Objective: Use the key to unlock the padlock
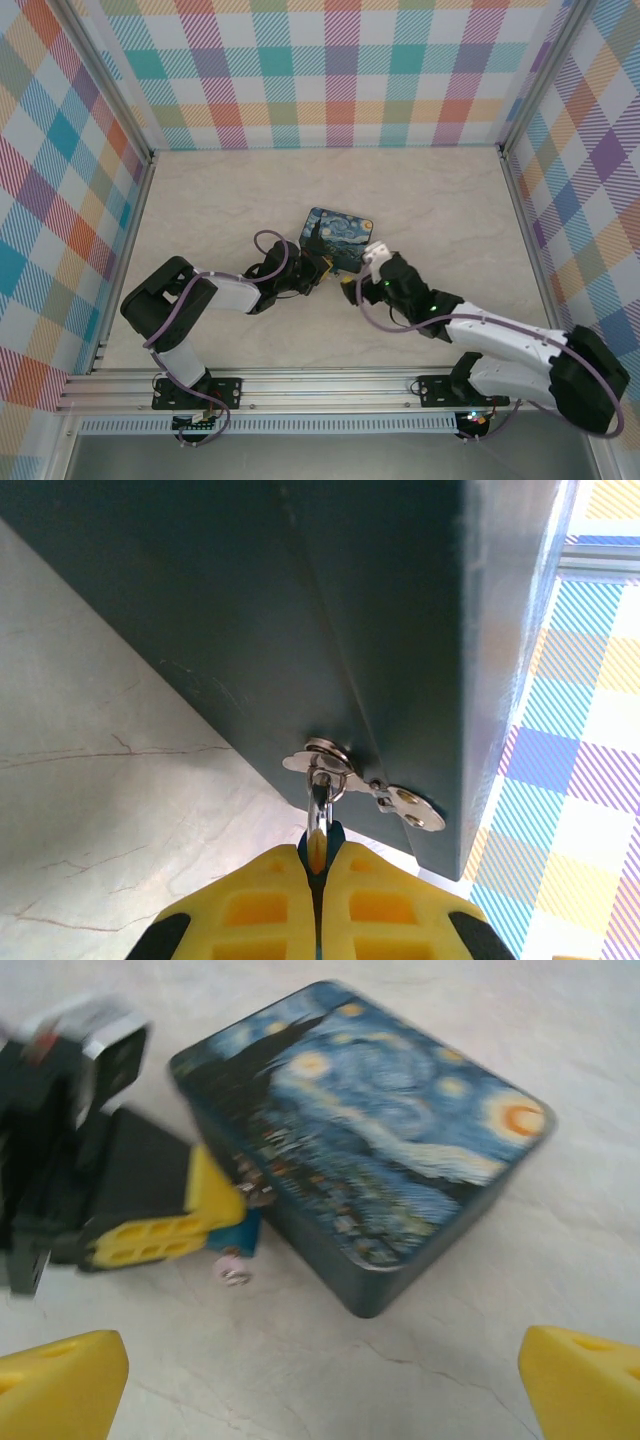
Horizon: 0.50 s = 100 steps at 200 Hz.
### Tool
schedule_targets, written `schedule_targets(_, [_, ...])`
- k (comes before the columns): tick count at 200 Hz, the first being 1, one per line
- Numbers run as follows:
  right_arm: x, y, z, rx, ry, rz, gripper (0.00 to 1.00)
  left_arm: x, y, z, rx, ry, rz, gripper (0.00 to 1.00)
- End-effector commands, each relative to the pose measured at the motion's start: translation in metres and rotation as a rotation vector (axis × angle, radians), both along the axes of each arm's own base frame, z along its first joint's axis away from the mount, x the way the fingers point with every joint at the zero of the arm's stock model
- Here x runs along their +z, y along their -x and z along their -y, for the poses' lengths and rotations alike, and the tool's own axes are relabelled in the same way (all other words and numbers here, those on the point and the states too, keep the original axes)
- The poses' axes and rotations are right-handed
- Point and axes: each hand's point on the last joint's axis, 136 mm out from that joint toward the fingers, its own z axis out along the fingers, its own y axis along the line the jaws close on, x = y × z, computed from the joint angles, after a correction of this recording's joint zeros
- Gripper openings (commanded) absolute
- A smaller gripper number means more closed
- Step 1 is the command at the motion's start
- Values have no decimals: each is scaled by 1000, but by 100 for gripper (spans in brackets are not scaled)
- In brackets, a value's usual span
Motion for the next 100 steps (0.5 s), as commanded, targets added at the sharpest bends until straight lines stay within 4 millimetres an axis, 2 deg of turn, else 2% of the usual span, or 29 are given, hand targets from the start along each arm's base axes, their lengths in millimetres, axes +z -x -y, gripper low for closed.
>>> schedule_targets(1, [2, -8, -7, 75, 275, 221, 100, 21, -9, 4, 10, 19, 44, 3])
schedule_targets(16, [-6, -6, -17, 138, 351, 267, 100, 21, -9, 5, 6, 22, 42, 3])
schedule_targets(39, [-18, -5, -25, 192, 436, 303, 94, 22, -10, 3, 7, 27, 40, 3])
schedule_targets(65, [-23, -5, -28, 218, 455, 348, 90, 23, -11, 3, 4, 34, 38, 4])
schedule_targets(100, [-35, -4, -36, 285, 494, 371, 79, 29, -13, 7, -9, 52, 39, 4])
